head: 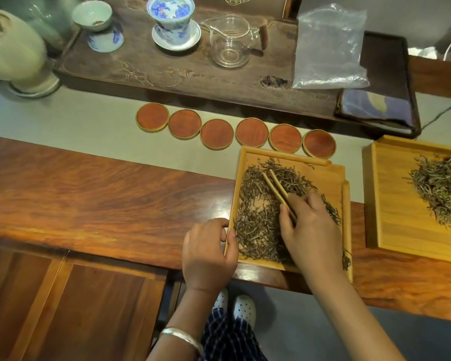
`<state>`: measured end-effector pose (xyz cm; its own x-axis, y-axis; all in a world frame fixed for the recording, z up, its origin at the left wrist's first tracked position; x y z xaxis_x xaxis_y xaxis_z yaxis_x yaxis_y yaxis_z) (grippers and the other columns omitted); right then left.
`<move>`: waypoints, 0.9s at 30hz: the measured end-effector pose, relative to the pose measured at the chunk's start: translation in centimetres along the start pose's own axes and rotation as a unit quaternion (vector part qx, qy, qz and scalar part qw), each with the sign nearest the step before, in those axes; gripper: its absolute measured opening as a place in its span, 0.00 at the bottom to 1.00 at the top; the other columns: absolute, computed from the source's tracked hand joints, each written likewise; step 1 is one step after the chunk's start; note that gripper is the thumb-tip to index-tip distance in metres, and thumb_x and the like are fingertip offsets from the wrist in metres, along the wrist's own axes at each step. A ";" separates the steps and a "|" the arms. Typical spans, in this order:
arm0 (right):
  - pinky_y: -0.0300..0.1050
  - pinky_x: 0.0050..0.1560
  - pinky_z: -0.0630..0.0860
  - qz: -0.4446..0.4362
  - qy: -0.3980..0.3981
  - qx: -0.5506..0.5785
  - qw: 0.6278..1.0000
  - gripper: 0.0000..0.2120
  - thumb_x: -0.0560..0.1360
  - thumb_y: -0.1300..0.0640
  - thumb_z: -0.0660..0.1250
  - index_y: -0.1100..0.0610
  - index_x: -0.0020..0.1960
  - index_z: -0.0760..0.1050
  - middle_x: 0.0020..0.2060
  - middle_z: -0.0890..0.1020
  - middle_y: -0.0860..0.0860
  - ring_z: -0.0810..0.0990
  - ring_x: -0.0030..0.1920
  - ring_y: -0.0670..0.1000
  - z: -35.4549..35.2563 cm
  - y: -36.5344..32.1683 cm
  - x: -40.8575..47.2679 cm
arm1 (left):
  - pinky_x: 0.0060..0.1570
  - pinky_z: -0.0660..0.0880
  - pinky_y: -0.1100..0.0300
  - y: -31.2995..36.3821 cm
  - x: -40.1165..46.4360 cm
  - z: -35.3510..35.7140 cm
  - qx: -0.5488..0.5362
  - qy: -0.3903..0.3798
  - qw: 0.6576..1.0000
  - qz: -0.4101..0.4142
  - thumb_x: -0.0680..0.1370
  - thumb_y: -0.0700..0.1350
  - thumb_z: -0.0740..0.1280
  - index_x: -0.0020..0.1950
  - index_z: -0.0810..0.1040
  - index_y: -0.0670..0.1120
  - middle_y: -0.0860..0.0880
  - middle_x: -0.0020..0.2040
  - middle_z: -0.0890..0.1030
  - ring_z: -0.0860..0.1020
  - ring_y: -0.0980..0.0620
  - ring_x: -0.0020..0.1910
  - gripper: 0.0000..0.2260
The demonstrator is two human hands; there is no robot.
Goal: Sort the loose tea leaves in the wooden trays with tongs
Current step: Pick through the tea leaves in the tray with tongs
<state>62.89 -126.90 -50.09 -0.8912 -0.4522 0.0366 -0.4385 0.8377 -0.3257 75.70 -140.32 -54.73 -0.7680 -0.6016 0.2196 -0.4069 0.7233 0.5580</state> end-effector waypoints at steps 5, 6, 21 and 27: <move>0.40 0.29 0.66 -0.003 0.003 0.005 1.000 0.13 0.77 0.56 0.64 0.62 0.58 0.78 0.46 0.76 0.57 0.77 0.35 0.56 0.0 -0.6 1.4 | 0.35 0.63 0.61 0.2 -0.2 -0.1 0.010 0.022 1.000 0.020 0.74 0.45 0.64 0.37 0.71 0.48 0.54 0.32 0.69 0.66 0.53 0.32 0.07; 0.39 0.29 0.65 -0.005 0.009 0.010 1.000 0.13 0.77 0.56 0.64 0.62 0.58 0.78 0.46 0.75 0.56 0.77 0.35 0.55 -0.3 -0.6 1.3 | 0.35 0.64 0.61 0.2 -0.2 -0.1 0.009 0.023 0.999 0.022 0.75 0.45 0.64 0.38 0.72 0.47 0.54 0.32 0.69 0.66 0.54 0.32 0.06; 0.39 0.22 0.68 -0.063 -0.019 0.035 0.997 0.12 0.75 0.55 0.66 0.60 0.56 0.79 0.43 0.74 0.51 0.74 0.29 0.49 0.2 -2.2 -2.7 | 0.37 0.66 0.60 0.0 -0.4 0.1 0.026 0.023 0.999 0.024 0.76 0.45 0.64 0.40 0.76 0.47 0.53 0.33 0.70 0.68 0.53 0.34 0.06; 0.40 0.22 0.69 -0.050 -0.027 0.028 0.998 0.12 0.75 0.56 0.67 0.61 0.56 0.79 0.43 0.75 0.52 0.75 0.29 0.50 0.8 -1.2 -3.2 | 0.37 0.65 0.60 0.0 -0.3 0.1 0.014 0.016 1.000 0.015 0.76 0.45 0.64 0.41 0.75 0.48 0.54 0.33 0.69 0.68 0.53 0.34 0.04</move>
<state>66.34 -126.71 -50.55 -0.8348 -0.5502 0.0217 -0.5170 0.7697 -0.3746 75.85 -140.07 -54.90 -0.7634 -0.5903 0.2620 -0.3983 0.7497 0.5285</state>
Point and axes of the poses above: each hand's wrist, its own x-axis towards the middle knuckle, its own z-axis out of the palm, y = z × x, the point moved 9 cm from there along x, towards the middle knuckle
